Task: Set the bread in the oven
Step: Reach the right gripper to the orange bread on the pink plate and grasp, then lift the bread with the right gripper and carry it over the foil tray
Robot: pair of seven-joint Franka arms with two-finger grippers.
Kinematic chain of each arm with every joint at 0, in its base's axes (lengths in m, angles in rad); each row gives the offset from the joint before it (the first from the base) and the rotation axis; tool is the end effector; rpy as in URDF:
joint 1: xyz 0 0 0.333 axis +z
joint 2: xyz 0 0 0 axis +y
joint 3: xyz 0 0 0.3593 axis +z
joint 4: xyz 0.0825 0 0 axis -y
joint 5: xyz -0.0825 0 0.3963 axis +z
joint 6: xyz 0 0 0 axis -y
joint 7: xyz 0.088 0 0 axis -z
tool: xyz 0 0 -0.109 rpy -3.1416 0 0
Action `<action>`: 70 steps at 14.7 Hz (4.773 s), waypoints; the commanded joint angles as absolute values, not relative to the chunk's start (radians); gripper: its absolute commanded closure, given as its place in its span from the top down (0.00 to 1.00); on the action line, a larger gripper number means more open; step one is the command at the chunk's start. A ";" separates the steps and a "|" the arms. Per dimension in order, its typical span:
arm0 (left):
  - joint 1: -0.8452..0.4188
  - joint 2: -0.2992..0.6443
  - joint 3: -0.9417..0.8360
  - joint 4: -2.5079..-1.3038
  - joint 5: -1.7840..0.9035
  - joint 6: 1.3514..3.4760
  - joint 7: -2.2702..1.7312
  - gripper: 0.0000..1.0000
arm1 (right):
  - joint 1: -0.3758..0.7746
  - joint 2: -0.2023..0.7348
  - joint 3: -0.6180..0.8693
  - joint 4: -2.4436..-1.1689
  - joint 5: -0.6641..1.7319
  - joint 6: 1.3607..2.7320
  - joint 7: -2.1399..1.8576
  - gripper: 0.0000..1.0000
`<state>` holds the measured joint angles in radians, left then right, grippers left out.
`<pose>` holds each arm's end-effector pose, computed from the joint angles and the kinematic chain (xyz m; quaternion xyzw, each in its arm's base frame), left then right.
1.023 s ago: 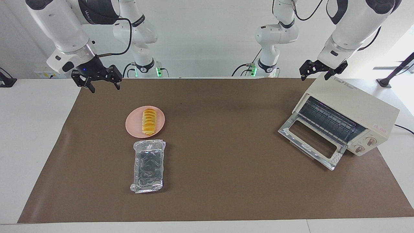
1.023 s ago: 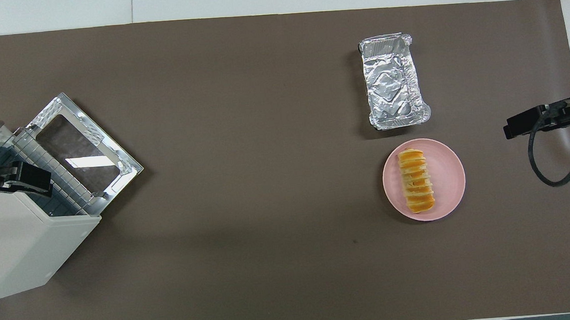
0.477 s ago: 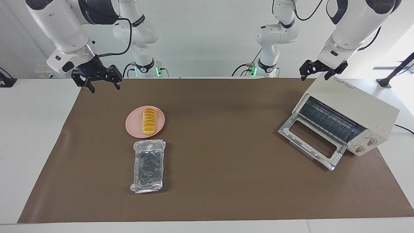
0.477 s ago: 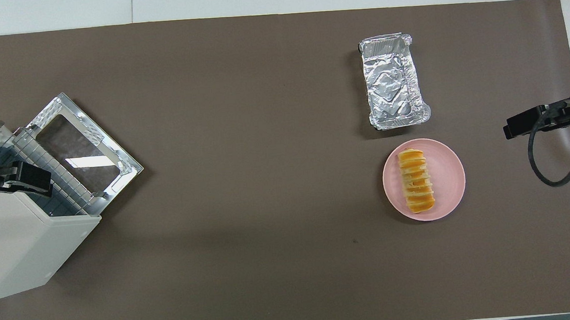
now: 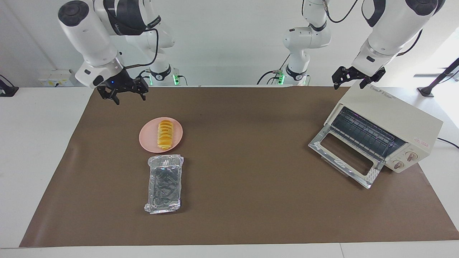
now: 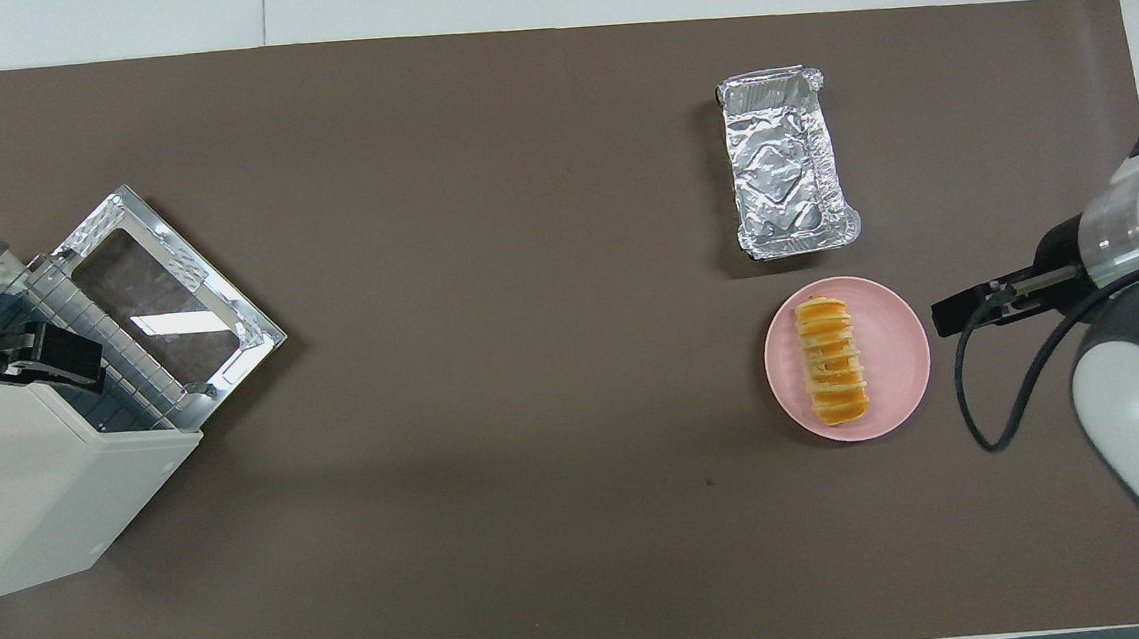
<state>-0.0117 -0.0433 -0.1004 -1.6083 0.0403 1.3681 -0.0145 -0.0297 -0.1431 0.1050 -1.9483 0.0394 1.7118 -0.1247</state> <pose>0.5248 -0.0554 0.6562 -0.9938 0.0462 0.0968 0.0284 0.5107 0.0453 0.5714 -0.9943 -0.0952 0.0467 0.0131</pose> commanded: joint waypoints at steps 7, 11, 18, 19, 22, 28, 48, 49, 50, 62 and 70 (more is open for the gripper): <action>0.006 -0.078 -0.109 -1.651 0.020 1.393 -0.005 1.00 | 0.028 -0.140 0.106 -2.308 0.052 2.087 -0.184 1.00; 0.006 -0.078 -0.109 -1.651 0.020 1.391 -0.005 1.00 | 0.029 -0.080 0.106 -2.356 0.051 2.218 -0.291 1.00; 0.006 -0.078 -0.109 -1.651 0.020 1.393 -0.005 1.00 | 0.081 -0.049 0.106 -2.464 0.051 2.454 -0.325 1.00; 0.006 -0.078 -0.109 -1.651 0.020 1.391 -0.005 1.00 | 0.081 -0.043 0.106 -2.474 0.048 2.477 -0.328 1.00; 0.006 -0.078 -0.109 -1.651 0.020 1.393 -0.005 1.00 | 0.081 -0.035 0.106 -2.477 0.043 2.499 -0.334 1.00; 0.006 -0.080 -0.109 -1.651 0.020 1.393 -0.005 1.00 | 0.078 -0.017 0.106 -2.474 0.043 2.510 -0.314 0.00; 0.006 -0.078 -0.109 -1.651 0.020 1.391 -0.005 1.00 | 0.037 0.302 0.101 -1.650 0.061 2.049 -0.226 0.00; 0.006 -0.078 -0.109 -1.651 0.020 1.391 -0.005 1.00 | 0.035 0.366 0.101 -1.576 0.060 2.034 -0.225 0.00; 0.006 -0.078 -0.109 -1.651 0.020 1.393 -0.005 1.00 | 0.037 0.433 0.101 -1.495 0.057 2.008 -0.218 0.00; 0.006 -0.078 -0.109 -1.651 0.020 1.393 -0.005 1.00 | 0.086 0.578 0.097 -1.561 -0.012 2.273 -0.157 0.00; 0.006 -0.080 -0.109 -1.651 0.020 1.393 -0.005 1.00 | 0.071 0.587 0.098 -1.422 -0.006 2.062 -0.143 0.95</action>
<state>-0.0116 -0.0433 -0.1004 -1.6083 0.0403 1.3681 -0.0145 0.0809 0.5877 0.0915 -1.4707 0.0017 2.1382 -0.1606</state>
